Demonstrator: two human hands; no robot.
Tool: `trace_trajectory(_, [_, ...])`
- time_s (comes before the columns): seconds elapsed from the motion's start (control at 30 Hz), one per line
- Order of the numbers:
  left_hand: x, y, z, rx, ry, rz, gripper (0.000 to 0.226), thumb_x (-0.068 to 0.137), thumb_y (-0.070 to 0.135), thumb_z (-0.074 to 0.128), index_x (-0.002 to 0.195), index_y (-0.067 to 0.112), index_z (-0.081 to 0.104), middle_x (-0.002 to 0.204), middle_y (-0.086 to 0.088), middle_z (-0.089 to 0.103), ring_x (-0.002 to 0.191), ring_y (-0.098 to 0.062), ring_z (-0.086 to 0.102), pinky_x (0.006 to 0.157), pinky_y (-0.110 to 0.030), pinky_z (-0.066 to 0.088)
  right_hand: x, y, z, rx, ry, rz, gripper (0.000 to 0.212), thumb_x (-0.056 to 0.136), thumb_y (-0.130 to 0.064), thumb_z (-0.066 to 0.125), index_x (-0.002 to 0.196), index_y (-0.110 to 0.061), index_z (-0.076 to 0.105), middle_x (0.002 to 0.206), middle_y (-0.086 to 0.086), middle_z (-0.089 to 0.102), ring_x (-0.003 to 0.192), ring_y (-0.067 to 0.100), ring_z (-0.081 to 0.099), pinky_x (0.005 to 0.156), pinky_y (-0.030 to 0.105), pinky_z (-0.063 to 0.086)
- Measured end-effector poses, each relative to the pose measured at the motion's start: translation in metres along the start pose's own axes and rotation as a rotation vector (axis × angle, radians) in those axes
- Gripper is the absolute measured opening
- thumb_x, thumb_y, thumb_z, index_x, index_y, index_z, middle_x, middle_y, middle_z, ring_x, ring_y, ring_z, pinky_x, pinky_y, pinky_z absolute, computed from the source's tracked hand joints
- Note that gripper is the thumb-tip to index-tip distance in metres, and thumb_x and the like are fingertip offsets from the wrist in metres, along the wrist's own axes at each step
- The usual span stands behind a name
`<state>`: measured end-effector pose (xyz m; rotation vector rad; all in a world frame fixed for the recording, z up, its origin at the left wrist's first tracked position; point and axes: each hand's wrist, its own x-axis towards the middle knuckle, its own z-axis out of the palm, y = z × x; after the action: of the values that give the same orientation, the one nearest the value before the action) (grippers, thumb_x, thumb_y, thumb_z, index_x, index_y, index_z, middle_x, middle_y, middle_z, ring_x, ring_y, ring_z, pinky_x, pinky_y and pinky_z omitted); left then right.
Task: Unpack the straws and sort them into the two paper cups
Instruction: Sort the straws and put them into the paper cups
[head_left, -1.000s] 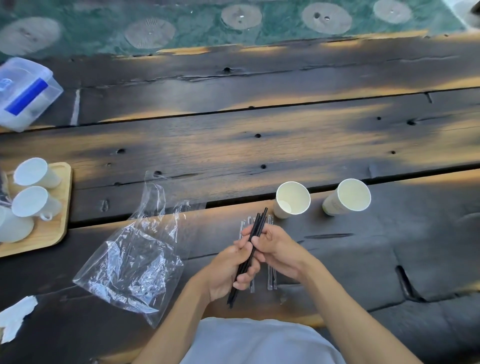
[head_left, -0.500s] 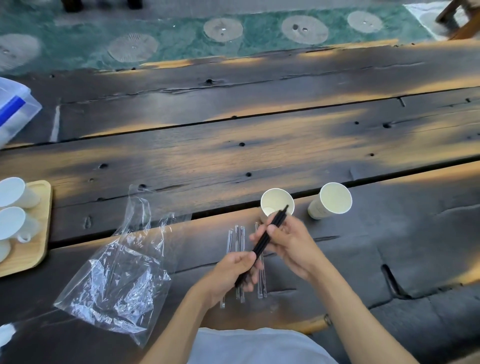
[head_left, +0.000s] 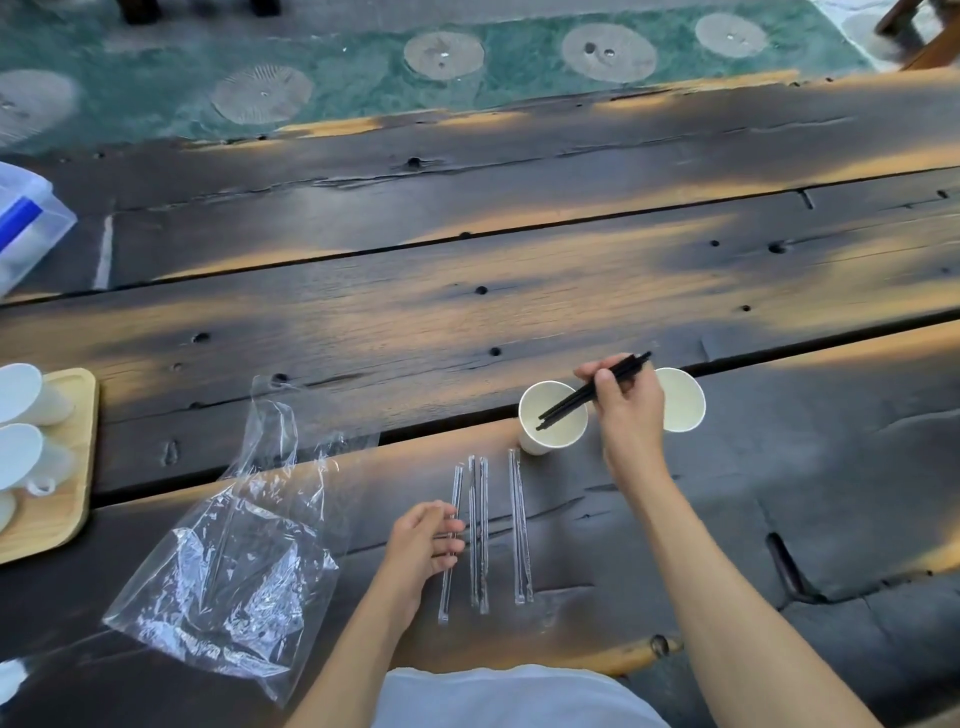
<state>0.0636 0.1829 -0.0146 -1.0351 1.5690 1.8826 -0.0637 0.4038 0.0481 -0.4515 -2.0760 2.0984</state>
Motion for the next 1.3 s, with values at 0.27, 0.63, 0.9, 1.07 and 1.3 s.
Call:
trace_trajectory(0.27, [0.002, -0.004, -0.005, -0.041, 0.014, -0.005, 0.028, 0.104, 0.024, 0.046, 0.106, 0.004, 0.065, 0.088, -0.011, 0.07, 0.068, -0.02, 0.063, 0.062, -0.028, 0.05, -0.005, 0.014, 0.006, -0.147, -0.09, 0.063, 0.015, 0.094, 0.001, 0.054, 0.107, -0.002, 0.062, 0.111, 0.009, 0.071, 0.106, 0.015, 0.065, 0.094, 0.024, 0.048])
trace_trajectory(0.63, [0.025, -0.018, -0.009, 0.141, 0.241, 0.058, 0.014, 0.101, 0.013, 0.05, 0.111, 0.016, 0.059, 0.109, -0.007, 0.063, 0.093, -0.019, 0.06, 0.091, -0.036, 0.052, -0.04, 0.035, -0.028, -0.168, 0.407, 0.17, 0.027, 0.094, -0.007, 0.038, 0.096, -0.024, 0.058, 0.097, 0.002, 0.066, 0.091, 0.018, 0.065, 0.085, 0.032, 0.048])
trace_trajectory(0.9, [0.043, -0.017, 0.019, 0.195, 0.187, -0.045, 0.026, 0.099, 0.012, 0.047, 0.122, 0.015, 0.06, 0.106, -0.004, 0.065, 0.094, -0.019, 0.061, 0.092, -0.038, 0.054, -0.086, 0.144, 0.015, -0.633, -0.309, 0.702, 0.031, 0.086, -0.011, 0.041, 0.11, -0.012, 0.06, 0.099, 0.01, 0.065, 0.088, 0.028, 0.061, 0.073, 0.037, 0.054])
trace_trajectory(1.07, [0.046, -0.016, 0.033, 0.159, 0.189, -0.056, 0.02, 0.096, 0.005, 0.049, 0.105, 0.013, 0.066, 0.087, -0.007, 0.067, 0.079, -0.021, 0.062, 0.085, -0.043, 0.058, -0.097, 0.117, 0.049, -0.585, -0.426, 0.684, 0.022, 0.093, 0.005, 0.039, 0.095, -0.009, 0.056, 0.082, 0.014, 0.058, 0.068, 0.023, 0.054, 0.063, 0.039, 0.055])
trace_trajectory(1.3, [0.044, -0.021, 0.03, 0.263, 0.246, -0.003, 0.022, 0.091, -0.002, 0.056, 0.091, 0.017, 0.069, 0.091, -0.007, 0.072, 0.088, -0.026, 0.07, 0.081, -0.042, 0.061, -0.108, 0.123, 0.069, -0.6, -0.412, 0.687, 0.016, 0.089, 0.001, 0.047, 0.089, -0.01, 0.06, 0.094, 0.018, 0.067, 0.069, 0.022, 0.06, 0.056, 0.027, 0.054])
